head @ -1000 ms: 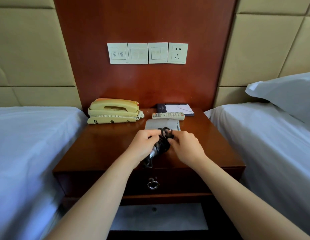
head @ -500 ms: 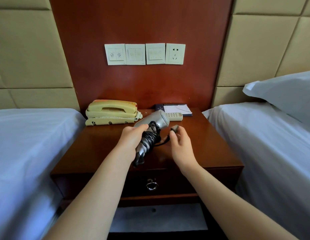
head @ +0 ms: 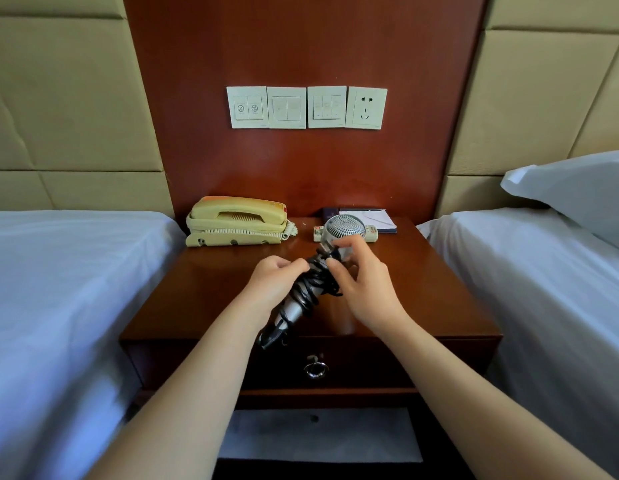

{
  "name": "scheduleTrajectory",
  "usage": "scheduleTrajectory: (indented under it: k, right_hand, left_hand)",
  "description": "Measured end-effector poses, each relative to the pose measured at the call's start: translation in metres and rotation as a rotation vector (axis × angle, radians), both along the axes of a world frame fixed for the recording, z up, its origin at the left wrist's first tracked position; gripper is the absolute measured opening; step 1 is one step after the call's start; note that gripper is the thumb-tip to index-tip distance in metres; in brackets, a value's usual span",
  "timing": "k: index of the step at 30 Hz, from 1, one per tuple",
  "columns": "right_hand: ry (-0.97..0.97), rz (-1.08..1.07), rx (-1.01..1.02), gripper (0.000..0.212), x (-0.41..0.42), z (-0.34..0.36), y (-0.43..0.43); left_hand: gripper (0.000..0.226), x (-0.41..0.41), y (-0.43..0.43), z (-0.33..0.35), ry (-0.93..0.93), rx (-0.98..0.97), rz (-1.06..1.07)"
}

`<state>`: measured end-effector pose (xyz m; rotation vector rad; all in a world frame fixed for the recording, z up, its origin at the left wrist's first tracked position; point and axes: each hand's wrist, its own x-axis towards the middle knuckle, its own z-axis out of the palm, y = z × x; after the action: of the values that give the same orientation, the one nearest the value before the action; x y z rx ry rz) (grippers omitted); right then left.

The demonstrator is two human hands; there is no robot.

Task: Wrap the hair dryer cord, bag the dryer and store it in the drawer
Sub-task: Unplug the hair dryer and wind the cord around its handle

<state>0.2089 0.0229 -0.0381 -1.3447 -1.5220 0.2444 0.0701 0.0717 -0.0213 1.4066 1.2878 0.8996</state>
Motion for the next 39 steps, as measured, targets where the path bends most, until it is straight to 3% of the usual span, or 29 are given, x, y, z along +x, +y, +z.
scheduleTrajectory:
  k: [5,12,16,19,22,26,30,33,39]
  right_hand:
    - [-0.077,-0.093,-0.065,0.016,-0.006,0.004,0.002]
    - [-0.157,-0.12,-0.125,0.018,-0.01,0.007,0.006]
    - [-0.197,-0.118,-0.149,0.02,-0.016,0.003,0.005]
    - [-0.15,-0.103,-0.127,0.02,-0.015,0.002,0.007]
    - [-0.083,-0.067,-0.019,0.022,-0.014,0.007,0.004]
    - [-0.12,-0.056,0.091,0.033,-0.015,0.01,-0.001]
    - [-0.073,-0.086,0.208,0.032,-0.022,0.006,-0.006]
    - [0.034,-0.126,0.252,0.031,-0.024,0.009,-0.007]
    - [-0.014,-0.144,0.128,0.03,-0.015,0.01,-0.006]
  left_hand:
    - [0.007,0.001,0.001,0.001,0.12,0.295,0.015]
    - [0.012,-0.008,0.005,-0.001,0.401,0.326,0.018]
    - [0.031,-0.011,0.006,-0.008,0.391,0.173,-0.048]
    - [0.023,-0.008,0.006,-0.011,0.267,0.104,-0.034]
    - [0.026,-0.003,0.006,-0.006,0.126,0.193,0.025]
    - [0.033,0.001,0.003,0.007,0.351,0.499,0.082]
    - [0.019,0.01,-0.001,0.01,0.529,0.606,0.096]
    - [0.015,0.019,-0.006,0.012,0.535,0.59,0.04]
    - [0.017,0.017,-0.003,0.003,0.398,0.506,-0.049]
